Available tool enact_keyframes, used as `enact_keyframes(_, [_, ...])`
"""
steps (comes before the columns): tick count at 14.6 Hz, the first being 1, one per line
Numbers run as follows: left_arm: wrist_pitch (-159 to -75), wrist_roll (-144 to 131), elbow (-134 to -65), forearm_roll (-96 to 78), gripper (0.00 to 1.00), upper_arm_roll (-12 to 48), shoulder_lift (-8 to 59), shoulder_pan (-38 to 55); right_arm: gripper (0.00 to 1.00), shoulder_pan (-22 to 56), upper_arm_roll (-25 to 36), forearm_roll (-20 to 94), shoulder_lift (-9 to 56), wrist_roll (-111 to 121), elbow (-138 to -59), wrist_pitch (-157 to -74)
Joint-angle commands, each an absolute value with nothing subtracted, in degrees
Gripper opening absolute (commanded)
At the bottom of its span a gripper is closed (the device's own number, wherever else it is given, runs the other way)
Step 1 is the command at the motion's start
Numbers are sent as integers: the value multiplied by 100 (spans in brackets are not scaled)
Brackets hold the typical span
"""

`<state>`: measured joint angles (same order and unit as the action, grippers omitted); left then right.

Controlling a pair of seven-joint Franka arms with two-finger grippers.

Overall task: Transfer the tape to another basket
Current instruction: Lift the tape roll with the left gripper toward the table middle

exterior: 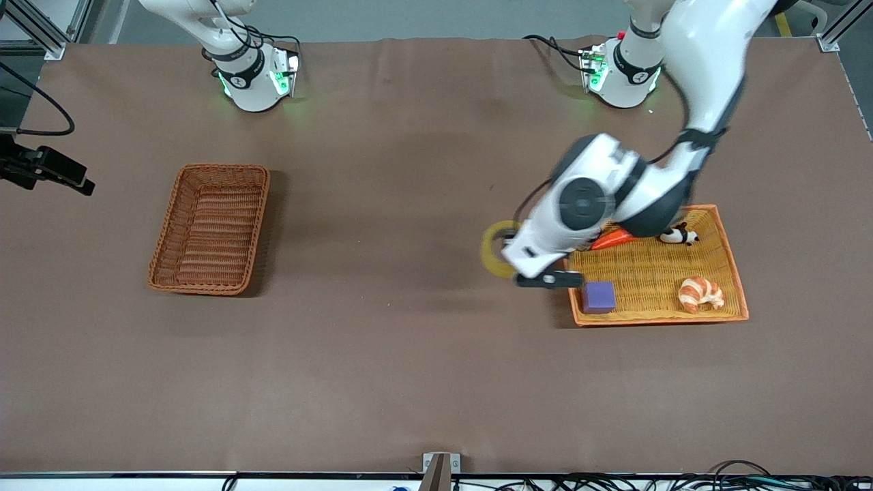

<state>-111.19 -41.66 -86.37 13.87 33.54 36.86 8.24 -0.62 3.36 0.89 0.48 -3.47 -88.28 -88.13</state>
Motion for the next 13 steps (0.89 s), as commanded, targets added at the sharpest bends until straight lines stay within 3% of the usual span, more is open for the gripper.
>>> enact_keyframes(1, [-11074,-4553,-7499,1740,3,3472,4735,1553,100,-53,352,149,35,-360,-8850,-8789])
enact_keyframes(4, [-11556,-4692,-7260,1811,4,3174,5150,2204,100,-53,352,149,26,-360,-8851,-8789])
enact_keyframes(9, [-12348,-4790,-6856,1793,19,2823,5660,3013,100,-53,352,149,26,-369,-8851,-8789])
enact_keyframes(10, [-12636,-4790,-6855,1784,34,2786,5738,3093,100,-44,352,149,26,-369,-8851,-8798])
enact_keyframes(13, [-13138,-5071,-6864,1749,59,2786,5906,3138,100,-44,352,149,26,-369,-8868,-8815])
